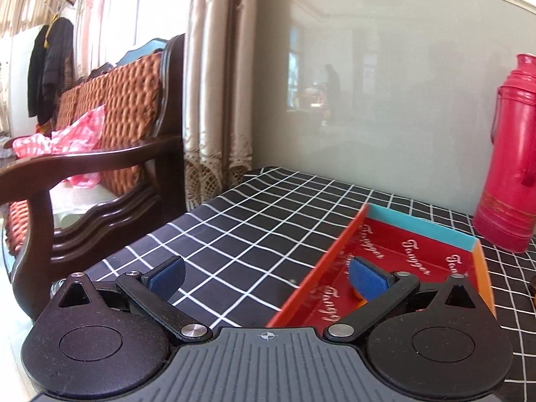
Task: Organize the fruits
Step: 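Reach the right gripper to a small kumquat and close on it, then carry the kumquat into the red box and open the right gripper, then reach the left gripper to the last kumquat and close on it, then carry the kumquat into the red box and open the left gripper, then reach the right gripper to the last dark brown fruit and close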
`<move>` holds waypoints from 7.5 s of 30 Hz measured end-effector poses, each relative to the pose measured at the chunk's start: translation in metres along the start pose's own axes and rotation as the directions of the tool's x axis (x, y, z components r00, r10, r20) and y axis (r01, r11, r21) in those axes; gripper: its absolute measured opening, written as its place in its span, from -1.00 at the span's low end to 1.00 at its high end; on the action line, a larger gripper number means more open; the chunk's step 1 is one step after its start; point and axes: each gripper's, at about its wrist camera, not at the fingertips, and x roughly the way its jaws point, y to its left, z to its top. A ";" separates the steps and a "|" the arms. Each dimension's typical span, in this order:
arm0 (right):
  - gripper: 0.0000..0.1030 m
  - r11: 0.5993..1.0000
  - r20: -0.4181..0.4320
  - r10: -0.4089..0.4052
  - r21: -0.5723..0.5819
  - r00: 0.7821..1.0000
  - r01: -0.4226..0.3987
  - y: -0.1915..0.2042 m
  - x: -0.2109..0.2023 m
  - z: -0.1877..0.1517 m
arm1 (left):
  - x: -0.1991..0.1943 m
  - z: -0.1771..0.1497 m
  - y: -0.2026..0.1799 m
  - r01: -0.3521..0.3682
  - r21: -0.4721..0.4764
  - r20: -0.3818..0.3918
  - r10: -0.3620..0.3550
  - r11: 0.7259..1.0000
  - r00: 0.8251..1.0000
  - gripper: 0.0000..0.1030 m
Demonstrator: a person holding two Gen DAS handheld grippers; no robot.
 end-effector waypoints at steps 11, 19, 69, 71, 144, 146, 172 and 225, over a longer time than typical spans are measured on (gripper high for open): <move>-0.24 0.997 -0.048 -0.021 -0.078 0.999 0.017 -0.003 0.036 0.008 | 0.010 -0.001 -0.004 0.039 -0.018 -0.046 -0.040 0.999 0.998 0.99; -0.49 0.990 -0.037 0.007 -0.144 0.999 -0.013 0.004 0.036 0.001 | 0.007 -0.001 -0.011 0.063 -0.022 -0.049 -0.064 0.998 0.997 0.99; 0.21 0.988 0.199 0.153 -0.035 0.968 -0.149 0.008 -0.058 0.004 | -0.005 -0.005 -0.032 0.059 0.027 -0.002 -0.059 0.998 0.998 0.99; 0.32 0.997 0.206 0.070 0.004 0.976 -0.073 -0.011 -0.059 0.004 | -0.012 -0.006 -0.045 0.087 0.058 0.016 -0.088 0.995 0.996 0.99; 0.89 0.856 0.208 -0.500 0.263 0.840 0.445 -0.188 -0.098 -0.035 | -0.054 -0.049 -0.299 0.478 0.353 -0.117 -0.469 0.804 0.875 -0.35; 0.89 0.862 0.214 -0.492 0.255 0.844 0.438 -0.184 -0.099 -0.035 | -0.060 -0.048 -0.288 0.475 0.367 -0.095 -0.476 0.800 0.874 -0.35; 0.89 0.936 0.281 -0.352 0.113 0.893 0.334 -0.113 -0.091 -0.024 | 0.010 -0.006 -0.118 0.199 0.085 -0.139 -0.186 0.976 0.973 -0.34; 0.07 0.997 -0.144 -0.014 0.067 0.990 0.024 -0.023 0.086 0.022 | 0.017 0.001 0.004 -0.084 0.065 -0.023 0.086 0.994 0.996 1.00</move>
